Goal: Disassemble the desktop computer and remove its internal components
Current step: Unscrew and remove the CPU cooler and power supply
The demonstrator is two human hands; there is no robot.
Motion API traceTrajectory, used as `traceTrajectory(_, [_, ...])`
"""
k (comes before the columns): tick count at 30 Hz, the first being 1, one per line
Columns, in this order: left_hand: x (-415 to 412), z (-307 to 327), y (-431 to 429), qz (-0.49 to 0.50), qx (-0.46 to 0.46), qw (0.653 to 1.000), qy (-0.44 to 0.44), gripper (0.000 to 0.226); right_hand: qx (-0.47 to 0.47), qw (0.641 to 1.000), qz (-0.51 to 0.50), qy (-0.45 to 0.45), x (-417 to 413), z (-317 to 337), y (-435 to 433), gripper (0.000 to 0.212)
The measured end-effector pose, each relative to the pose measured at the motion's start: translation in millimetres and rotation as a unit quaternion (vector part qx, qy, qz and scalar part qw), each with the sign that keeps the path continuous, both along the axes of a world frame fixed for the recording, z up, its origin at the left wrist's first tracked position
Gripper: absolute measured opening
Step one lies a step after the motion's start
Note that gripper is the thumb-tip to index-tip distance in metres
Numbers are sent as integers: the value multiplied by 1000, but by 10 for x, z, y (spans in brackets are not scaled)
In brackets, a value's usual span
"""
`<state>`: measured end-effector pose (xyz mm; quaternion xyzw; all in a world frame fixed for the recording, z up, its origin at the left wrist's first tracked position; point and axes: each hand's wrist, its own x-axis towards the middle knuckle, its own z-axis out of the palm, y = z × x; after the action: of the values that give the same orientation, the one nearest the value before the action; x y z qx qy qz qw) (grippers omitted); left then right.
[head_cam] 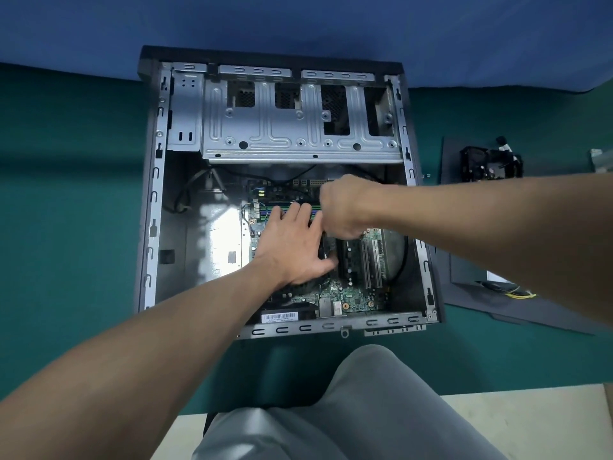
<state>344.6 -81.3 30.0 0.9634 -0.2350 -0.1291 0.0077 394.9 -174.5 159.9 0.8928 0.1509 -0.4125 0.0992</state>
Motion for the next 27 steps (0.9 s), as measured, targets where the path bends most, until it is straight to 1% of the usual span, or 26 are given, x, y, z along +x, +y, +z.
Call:
traceTrajectory(1, [-1, 1, -5, 0, -1, 1000, 3, 89, -27, 993, 111, -32, -46, 36, 15, 29])
traceTrajectory(2, [0, 3, -10, 1, -4, 1000, 7, 90, -49, 975, 209, -53, -73, 55, 5, 31])
traceTrajectory(3, [4, 9, -13, 3, -6, 1000, 10, 91, -57, 948, 306, -75, -68, 83, 0, 30])
traceTrajectory(4, [7, 17, -15, 4, -5, 1000, 13, 92, -55, 923, 370, -87, -53, 104, -5, 29])
traceTrajectory(5, [10, 24, -16, 2, -2, 1000, 12, 93, -50, 910, 400, -101, -18, 114, -23, 31])
traceTrajectory(6, [12, 24, -15, -1, 3, 1000, 11, 94, -35, 916, 385, -107, 22, 106, -40, 35])
traceTrajectory(7, [11, 20, -8, -3, 6, 1000, 8, 93, -6, 933, 345, -106, 45, 99, -54, 38])
traceTrajectory(8, [9, 18, -3, -4, 4, 1000, 7, 91, 41, 961, 255, -100, 49, 95, -58, 38])
traceTrajectory(9, [9, 17, 4, -3, 0, 1000, 4, 88, 96, 980, 142, -101, 37, 80, -54, 35])
traceTrajectory(10, [6, 15, 6, -1, -3, 1000, 1, 86, 141, 983, 15, -115, 13, 62, -32, 32])
traceTrajectory(11, [3, 12, 8, 1, -3, 1000, -4, 85, 173, 969, -113, -133, -11, 46, -21, 30])
traceTrajectory(12, [-2, 10, 7, 1, -4, 1000, -10, 84, 184, 944, -236, -137, -18, 37, -17, 26])
traceTrajectory(13, [-9, 8, 3, 1, -8, 1000, -15, 82, 190, 910, -353, -105, -11, 29, -36, 21])
traceTrajectory(14, [-15, 2, 2, 2, -15, 1000, -21, 79, 190, 871, -451, -37, 5, 32, -58, 15])
traceTrajectory(15, [-17, -3, 2, 3, -20, 999, -27, 76, 168, 846, -504, 46, 19, 56, -79, 12])
traceTrajectory(16, [-17, -5, 4, 3, -24, 999, -28, 75, 128, 844, -511, 101, 25, 55, -94, 13])
traceTrajectory(17, [-18, -2, 9, 4, -25, 999, -26, 74, 90, 864, -480, 123, 24, 43, -102, 15])
traceTrajectory(18, [-18, -2, 12, 5, -23, 999, -23, 76, 56, 904, -408, 115, 35, 21, -105, 17])
traceTrajectory(19, [-13, -6, 14, 4, -18, 1000, -20, 78, 26, 950, -299, 86, 33, 20, -85, 18])
traceTrajectory(20, [-12, -9, 13, 2, -14, 1000, -15, 80, -1, 984, -170, 45, 14, 42, -37, 18])
traceTrajectory(21, [-11, -8, 6, 1, -11, 1000, -10, 81, -14, 999, -51, 4, -26, 68, -25, 17])
traceTrajectory(23, [-6, -7, -7, 1, -8, 1000, -7, 84, -27, 988, 135, -65, -75, 119, -43, 21])
traceTrajectory(24, [0, -1, -11, 2, -7, 1000, -6, 85, -29, 970, 225, -91, -74, 146, -68, 22])
traceTrajectory(25, [2, 7, -12, 3, -8, 1000, -5, 86, -18, 959, 265, -100, -60, 151, -99, 21])
traceTrajectory(26, [2, 10, -11, 3, -9, 1000, -4, 86, -4, 957, 270, -109, -31, 146, -124, 20])
traceTrajectory(27, [1, 8, -3, 3, -11, 1000, -7, 84, 10, 969, 219, -110, -5, 143, -136, 20])
